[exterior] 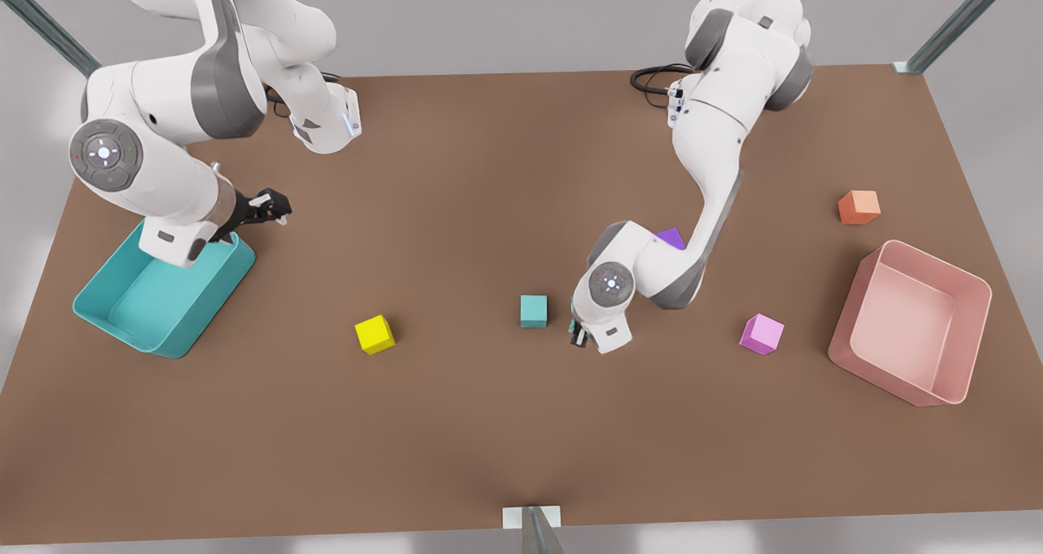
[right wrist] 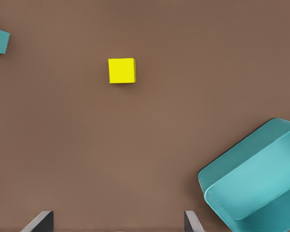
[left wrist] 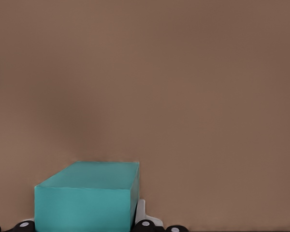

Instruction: Stack the two blue cubes on top of each other

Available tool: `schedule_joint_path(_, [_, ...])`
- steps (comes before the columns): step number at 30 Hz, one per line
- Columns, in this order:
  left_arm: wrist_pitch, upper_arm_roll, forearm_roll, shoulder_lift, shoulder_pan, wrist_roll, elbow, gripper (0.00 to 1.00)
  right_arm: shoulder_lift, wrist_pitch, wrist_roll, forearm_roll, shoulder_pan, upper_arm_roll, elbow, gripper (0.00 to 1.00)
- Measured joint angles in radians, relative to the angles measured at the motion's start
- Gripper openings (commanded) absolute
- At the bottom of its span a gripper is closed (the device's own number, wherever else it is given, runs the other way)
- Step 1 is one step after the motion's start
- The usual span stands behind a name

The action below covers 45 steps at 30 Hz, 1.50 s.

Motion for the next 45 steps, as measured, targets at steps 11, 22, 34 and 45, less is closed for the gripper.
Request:
schedule_joint_path(11, [0.049, -0.003, 0.002, 0.018, -0.143, -0.001, -0.003, 0.52, 0.008, -0.006, 0.003, 0.0, -0.001, -0.002, -0.004, 1.0])
schedule_joint_path(22, [0.082, -0.003, 0.003, 0.059, -0.154, -0.009, 0.029, 0.56, 0.016, -0.008, 0.005, 0.002, -0.001, -0.001, -0.008, 1.0])
schedule_joint_path(34, [0.106, -0.002, 0.001, 0.064, -0.145, -0.019, 0.033, 1.0, 0.029, -0.017, 0.004, 0.006, -0.002, -0.002, -0.012, 1.0])
schedule_joint_path(45, [0.047, -0.003, -0.011, 0.041, -0.124, -0.029, 0.036, 1.0, 0.022, -0.021, 0.008, -0.001, -0.002, -0.003, 0.012, 1.0])
